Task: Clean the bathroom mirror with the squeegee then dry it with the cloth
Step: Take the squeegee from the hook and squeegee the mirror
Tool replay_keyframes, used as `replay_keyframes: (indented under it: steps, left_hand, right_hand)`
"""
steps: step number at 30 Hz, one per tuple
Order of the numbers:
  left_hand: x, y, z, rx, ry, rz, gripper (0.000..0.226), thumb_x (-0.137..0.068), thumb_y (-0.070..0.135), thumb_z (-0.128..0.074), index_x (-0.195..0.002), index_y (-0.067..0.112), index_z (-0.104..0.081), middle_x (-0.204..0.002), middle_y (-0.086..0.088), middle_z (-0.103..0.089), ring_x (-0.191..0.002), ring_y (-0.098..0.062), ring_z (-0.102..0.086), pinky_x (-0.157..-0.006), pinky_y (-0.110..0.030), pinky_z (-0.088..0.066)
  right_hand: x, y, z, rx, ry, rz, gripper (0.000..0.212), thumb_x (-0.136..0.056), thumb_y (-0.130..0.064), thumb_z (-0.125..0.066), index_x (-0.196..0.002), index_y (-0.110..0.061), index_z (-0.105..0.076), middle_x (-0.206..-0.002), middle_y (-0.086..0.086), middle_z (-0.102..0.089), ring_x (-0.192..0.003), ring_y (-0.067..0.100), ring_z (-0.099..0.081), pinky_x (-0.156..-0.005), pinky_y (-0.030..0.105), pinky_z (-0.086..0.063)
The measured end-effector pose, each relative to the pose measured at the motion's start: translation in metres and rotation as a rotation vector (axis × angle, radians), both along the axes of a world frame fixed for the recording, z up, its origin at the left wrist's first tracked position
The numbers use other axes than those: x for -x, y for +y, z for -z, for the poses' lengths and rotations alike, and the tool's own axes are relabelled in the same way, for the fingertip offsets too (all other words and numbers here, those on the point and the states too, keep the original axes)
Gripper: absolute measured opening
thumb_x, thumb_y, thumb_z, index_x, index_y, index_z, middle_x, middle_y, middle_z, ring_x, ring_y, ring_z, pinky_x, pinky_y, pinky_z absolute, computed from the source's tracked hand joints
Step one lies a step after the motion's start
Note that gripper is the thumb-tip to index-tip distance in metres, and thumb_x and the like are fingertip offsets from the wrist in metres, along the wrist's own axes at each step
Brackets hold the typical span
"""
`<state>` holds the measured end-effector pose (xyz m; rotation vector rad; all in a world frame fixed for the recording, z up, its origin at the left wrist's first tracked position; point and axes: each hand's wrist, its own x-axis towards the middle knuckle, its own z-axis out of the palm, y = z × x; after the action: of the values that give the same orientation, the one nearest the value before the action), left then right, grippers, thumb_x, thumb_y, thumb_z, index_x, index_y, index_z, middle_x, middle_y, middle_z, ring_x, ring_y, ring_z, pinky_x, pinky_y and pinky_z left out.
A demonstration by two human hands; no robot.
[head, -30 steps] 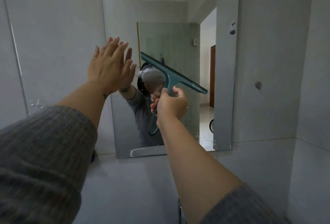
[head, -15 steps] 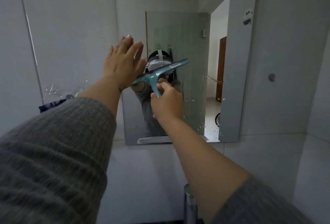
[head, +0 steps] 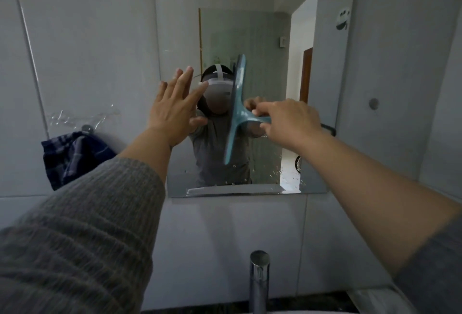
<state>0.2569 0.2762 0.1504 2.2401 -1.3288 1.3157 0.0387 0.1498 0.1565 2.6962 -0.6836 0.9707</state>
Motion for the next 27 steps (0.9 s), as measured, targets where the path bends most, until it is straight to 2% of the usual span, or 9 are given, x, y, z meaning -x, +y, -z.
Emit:
replay_keyframes:
  steps: [3, 6, 9, 13, 15, 18, 20, 23, 27]
  left_hand:
    - [0.002, -0.001, 0.003, 0.007, 0.011, 0.008, 0.082, -0.083, 0.032, -0.061, -0.151, 0.029, -0.015, -0.161, -0.009, 0.008, -0.147, -0.031, 0.009, -0.118, -0.052, -0.006]
    - [0.004, -0.001, 0.003, 0.024, 0.023, 0.018, 0.083, -0.082, 0.027, -0.062, -0.151, 0.028, -0.016, -0.161, -0.009, 0.008, -0.147, -0.031, 0.01, -0.118, -0.05, -0.009]
    - [0.005, -0.002, 0.003, 0.035, 0.037, 0.02, 0.084, -0.081, 0.024, -0.064, -0.15, 0.028, -0.018, -0.161, -0.009, 0.007, -0.147, -0.032, 0.008, -0.117, -0.053, -0.015]
    - [0.0, -0.006, 0.004, 0.055, 0.037, 0.03, 0.083, -0.078, 0.025, -0.067, -0.148, 0.026, -0.023, -0.16, -0.012, 0.001, -0.146, -0.035, 0.003, -0.114, -0.057, -0.02]
    - [-0.002, -0.008, 0.003, 0.047, 0.037, 0.029, 0.083, -0.078, 0.026, -0.068, -0.148, 0.025, -0.023, -0.16, -0.012, 0.001, -0.146, -0.036, 0.001, -0.114, -0.056, -0.019]
    - [-0.006, -0.009, 0.002, 0.045, 0.059, 0.007, 0.087, -0.078, 0.029, -0.071, -0.148, 0.027, -0.021, -0.16, -0.01, 0.004, -0.146, -0.036, 0.003, -0.115, -0.054, -0.019]
    - [-0.006, -0.01, 0.003, 0.055, 0.066, 0.017, 0.087, -0.078, 0.03, -0.072, -0.148, 0.028, -0.02, -0.161, -0.009, 0.005, -0.146, -0.035, 0.004, -0.115, -0.055, -0.019]
    - [-0.004, -0.01, 0.003, 0.058, 0.104, 0.031, 0.09, -0.078, 0.027, -0.073, -0.149, 0.029, -0.018, -0.161, -0.007, 0.005, -0.146, -0.033, 0.004, -0.115, -0.055, -0.019]
    - [0.0, -0.009, 0.001, 0.063, 0.127, 0.037, 0.092, -0.077, 0.026, -0.074, -0.149, 0.029, -0.017, -0.16, -0.007, 0.006, -0.146, -0.034, 0.003, -0.115, -0.055, -0.018]
  right_hand:
    - [0.018, -0.018, -0.003, -0.015, -0.045, 0.04, 0.034, -0.093, -0.03, -0.058, -0.126, -0.038, -0.055, -0.104, 0.0, -0.067, -0.085, 0.024, -0.06, -0.07, 0.03, -0.042]
    - [0.032, -0.038, -0.002, -0.069, -0.12, 0.07, 0.029, -0.092, -0.032, -0.059, -0.12, -0.038, -0.058, -0.102, 0.002, -0.068, -0.082, 0.024, -0.057, -0.067, 0.03, -0.039]
    - [0.043, -0.052, 0.005, -0.152, -0.214, 0.079, 0.029, -0.091, -0.033, -0.061, -0.119, -0.036, -0.06, -0.109, 0.002, -0.069, -0.092, 0.03, -0.062, -0.071, 0.031, -0.042]
    - [0.053, -0.064, 0.021, -0.34, -0.344, 0.098, 0.028, -0.088, -0.032, -0.063, -0.115, -0.033, -0.062, -0.091, 0.002, -0.064, -0.079, 0.027, -0.058, -0.067, 0.029, -0.039]
    - [0.055, -0.068, 0.033, -0.46, -0.43, 0.097, 0.025, -0.086, -0.031, -0.063, -0.111, -0.032, -0.063, -0.089, 0.001, -0.064, -0.08, 0.028, -0.062, -0.068, 0.031, -0.046]
    - [0.047, -0.066, 0.054, -0.643, -0.577, 0.059, 0.025, -0.085, -0.031, -0.065, -0.109, -0.032, -0.063, -0.096, 0.007, -0.071, -0.08, 0.031, -0.069, -0.075, 0.043, -0.058]
    - [0.042, -0.062, 0.065, -0.774, -0.676, 0.032, 0.027, -0.086, -0.03, -0.066, -0.112, -0.031, -0.062, -0.097, 0.009, -0.071, -0.069, 0.028, -0.069, -0.061, 0.036, -0.059]
    - [0.033, -0.05, 0.078, -0.996, -0.792, -0.011, 0.027, -0.091, -0.023, -0.063, -0.117, -0.025, -0.06, -0.082, 0.01, -0.067, -0.045, 0.016, -0.057, -0.036, 0.018, -0.04]
    - [0.019, -0.03, 0.092, -1.199, -0.934, -0.088, 0.023, -0.093, -0.019, -0.06, -0.116, -0.023, -0.058, -0.064, 0.007, -0.06, -0.042, 0.015, -0.052, -0.039, 0.023, -0.041]
